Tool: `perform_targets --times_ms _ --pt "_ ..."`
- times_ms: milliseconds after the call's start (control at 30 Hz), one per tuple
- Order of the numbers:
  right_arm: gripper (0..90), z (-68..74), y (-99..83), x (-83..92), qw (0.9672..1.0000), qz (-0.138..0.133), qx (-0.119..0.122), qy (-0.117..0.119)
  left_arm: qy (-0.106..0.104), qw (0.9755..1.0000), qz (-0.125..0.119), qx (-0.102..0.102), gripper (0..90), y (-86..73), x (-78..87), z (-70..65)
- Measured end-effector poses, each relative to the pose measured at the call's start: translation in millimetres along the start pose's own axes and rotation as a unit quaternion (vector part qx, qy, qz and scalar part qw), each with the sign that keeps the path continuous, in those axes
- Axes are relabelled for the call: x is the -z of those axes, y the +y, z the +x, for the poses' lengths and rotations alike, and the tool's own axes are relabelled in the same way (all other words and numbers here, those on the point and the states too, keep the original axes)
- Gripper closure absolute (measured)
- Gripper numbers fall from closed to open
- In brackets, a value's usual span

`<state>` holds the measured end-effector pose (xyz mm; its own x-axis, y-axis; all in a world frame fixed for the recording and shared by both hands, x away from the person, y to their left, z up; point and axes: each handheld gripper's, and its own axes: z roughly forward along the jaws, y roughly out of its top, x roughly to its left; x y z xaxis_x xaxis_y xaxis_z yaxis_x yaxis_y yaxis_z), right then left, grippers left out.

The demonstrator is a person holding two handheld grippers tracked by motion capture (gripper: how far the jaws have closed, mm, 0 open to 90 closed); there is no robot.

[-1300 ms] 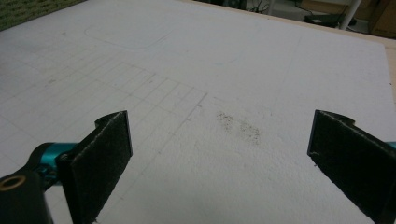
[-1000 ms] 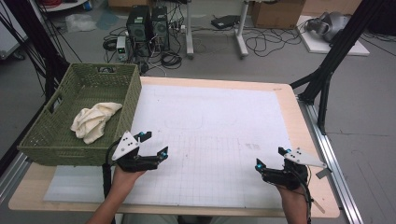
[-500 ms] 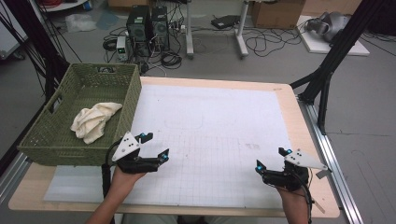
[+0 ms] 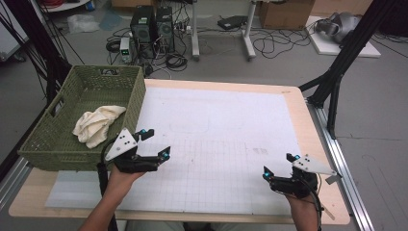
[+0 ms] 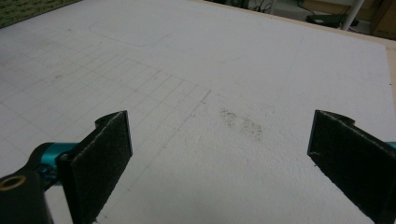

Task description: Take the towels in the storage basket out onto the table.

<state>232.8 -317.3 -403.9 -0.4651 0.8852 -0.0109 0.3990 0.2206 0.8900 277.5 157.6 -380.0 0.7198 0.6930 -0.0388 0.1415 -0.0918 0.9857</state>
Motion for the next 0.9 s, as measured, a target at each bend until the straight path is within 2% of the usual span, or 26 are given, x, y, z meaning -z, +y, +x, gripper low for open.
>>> perform_targets --times_ms 167,367,433,467,567,600,700,900 --pt "5.6 0.9 -0.6 2.4 1.0 -0.002 0.001 0.0 -0.002 1.0 0.004 0.0 17.2 11.1 5.5 3.8" --pt "5.6 0.3 -1.4 5.2 1.0 -0.002 -0.002 -0.006 -0.008 0.9999 0.005 0.005 17.0 27.1 15.7 14.8" --pt "5.6 -0.3 -1.7 5.6 1.0 -0.001 -0.003 -0.008 -0.004 1.0 0.001 0.003 16.9 38.1 23.6 24.0" --pt "5.6 -0.6 -1.8 5.6 1.0 -0.002 -0.003 -0.008 -0.004 1.0 0.001 0.003 16.9 38.1 23.6 24.0" --pt "5.6 -0.6 -2.2 5.7 0.9999 0.002 -0.006 -0.008 0.011 0.9999 -0.002 -0.001 16.9 52.9 35.1 39.1" --pt "5.6 -0.5 -2.4 5.5 0.9999 0.003 -0.005 -0.009 0.011 0.9999 -0.002 -0.001 16.8 52.9 35.1 39.1" --pt "5.6 -0.3 -2.2 3.7 1.0 0.005 -0.002 -0.008 0.024 0.9997 -0.006 -0.001 16.6 62.4 42.5 50.9" --pt "5.6 1.8 -1.5 3.0 1.0 0.004 0.002 -0.005 0.036 0.9993 -0.01 0.007 16.9 67.5 47.7 66.7"
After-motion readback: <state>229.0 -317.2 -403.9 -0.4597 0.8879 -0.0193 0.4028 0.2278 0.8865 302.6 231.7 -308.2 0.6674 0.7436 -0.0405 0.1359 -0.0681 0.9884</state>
